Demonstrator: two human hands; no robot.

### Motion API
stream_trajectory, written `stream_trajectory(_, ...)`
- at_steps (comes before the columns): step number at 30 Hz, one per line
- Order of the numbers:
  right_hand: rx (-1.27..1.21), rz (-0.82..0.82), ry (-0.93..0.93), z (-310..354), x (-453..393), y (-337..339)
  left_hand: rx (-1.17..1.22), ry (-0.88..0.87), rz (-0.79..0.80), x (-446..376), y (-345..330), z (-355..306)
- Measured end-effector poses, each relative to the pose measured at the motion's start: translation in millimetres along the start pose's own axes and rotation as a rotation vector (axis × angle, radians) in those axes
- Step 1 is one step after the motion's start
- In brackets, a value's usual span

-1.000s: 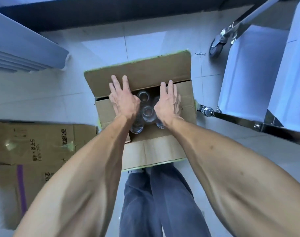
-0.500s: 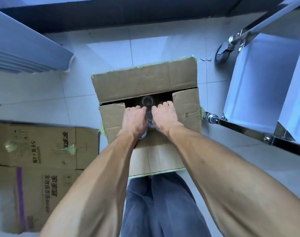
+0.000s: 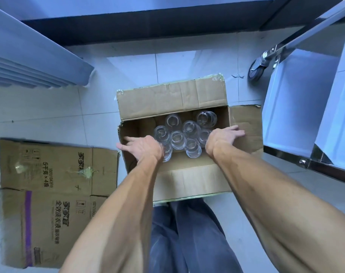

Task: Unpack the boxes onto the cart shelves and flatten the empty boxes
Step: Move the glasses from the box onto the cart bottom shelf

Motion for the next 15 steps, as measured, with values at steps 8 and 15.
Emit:
stream_trajectory(8, -0.634, 0.015, -0.283, -8.6, -24.5, -36.9, 0.201, 0.02, -0.379, -9.8, -6.7, 13.5)
stream_trajectory(15, -0.658, 0.028, -0.233, -3.5, -21.2, -35.7, 0.293, 0.238, -0.187, -32.2, -43.1, 73.0)
Point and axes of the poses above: each hand's wrist, its own x-axis away from the middle knuckle, its own y-axis out of the back of the hand, z = x × y, the point moved 7 cm from there along -x, towards the middle knuckle, and after that the axes turned 1 degree about -y, right-handed, at the moved point
